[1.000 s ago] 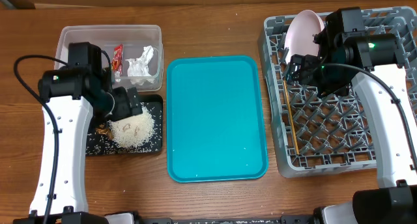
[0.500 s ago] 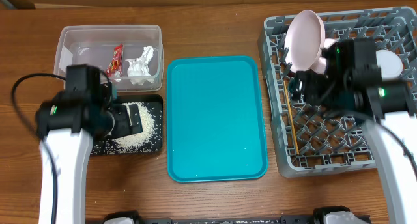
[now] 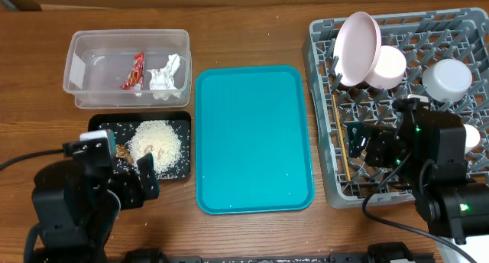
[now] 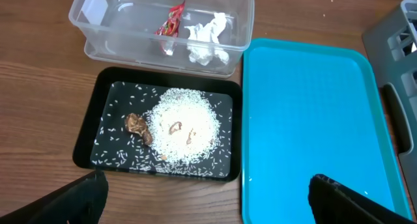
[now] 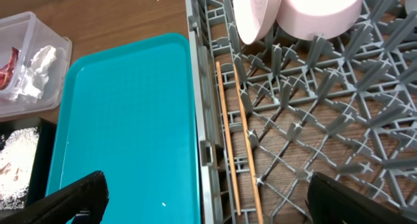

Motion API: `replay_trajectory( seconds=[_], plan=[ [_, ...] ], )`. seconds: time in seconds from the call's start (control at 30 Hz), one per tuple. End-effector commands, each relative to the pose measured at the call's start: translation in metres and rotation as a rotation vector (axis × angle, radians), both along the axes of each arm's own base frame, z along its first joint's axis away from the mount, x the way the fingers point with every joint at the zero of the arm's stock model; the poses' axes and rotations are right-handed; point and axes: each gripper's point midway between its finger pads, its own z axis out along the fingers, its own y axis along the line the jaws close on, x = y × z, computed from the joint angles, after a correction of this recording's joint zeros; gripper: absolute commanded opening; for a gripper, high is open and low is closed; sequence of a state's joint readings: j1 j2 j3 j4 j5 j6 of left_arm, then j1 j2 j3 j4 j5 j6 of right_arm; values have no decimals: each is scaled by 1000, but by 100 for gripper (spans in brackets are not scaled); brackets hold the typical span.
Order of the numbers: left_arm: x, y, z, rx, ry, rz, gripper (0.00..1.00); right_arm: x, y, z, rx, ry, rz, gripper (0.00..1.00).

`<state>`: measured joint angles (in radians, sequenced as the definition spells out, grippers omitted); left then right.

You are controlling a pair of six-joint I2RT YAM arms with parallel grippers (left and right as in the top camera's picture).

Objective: Sort waste into correct bins and load items into the dishwasher

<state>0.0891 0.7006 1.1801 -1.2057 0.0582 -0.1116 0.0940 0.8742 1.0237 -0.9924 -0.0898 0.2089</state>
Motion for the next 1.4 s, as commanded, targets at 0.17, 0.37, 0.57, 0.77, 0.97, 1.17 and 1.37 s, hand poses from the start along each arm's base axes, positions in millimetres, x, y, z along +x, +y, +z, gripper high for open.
replay_trajectory(
  seconds=[0.17,0.37,0.57,0.77,0.97,1.17,1.37],
  plan=[
    [0,-2,-5,6,13,-22,100,2,-1,-14,-12,54,-5,100],
    [0,-2,-5,6,13,-22,100,9,-1,-29,-18,117,-5,100],
    [0,-2,-5,6,13,-22,100,17,0,-54,-28,216,-4,100],
    [0,-2,-5,6,13,-22,100,22,1,-76,-36,301,-4,100],
    [0,-2,-5,6,13,-22,100,25,1,-94,-43,367,-4,100],
    [0,-2,-5,6,13,-22,100,26,1,-102,-46,399,-4,100],
    [0,-2,-5,6,13,-22,100,26,1,-102,-46,399,-4,100]
  ],
)
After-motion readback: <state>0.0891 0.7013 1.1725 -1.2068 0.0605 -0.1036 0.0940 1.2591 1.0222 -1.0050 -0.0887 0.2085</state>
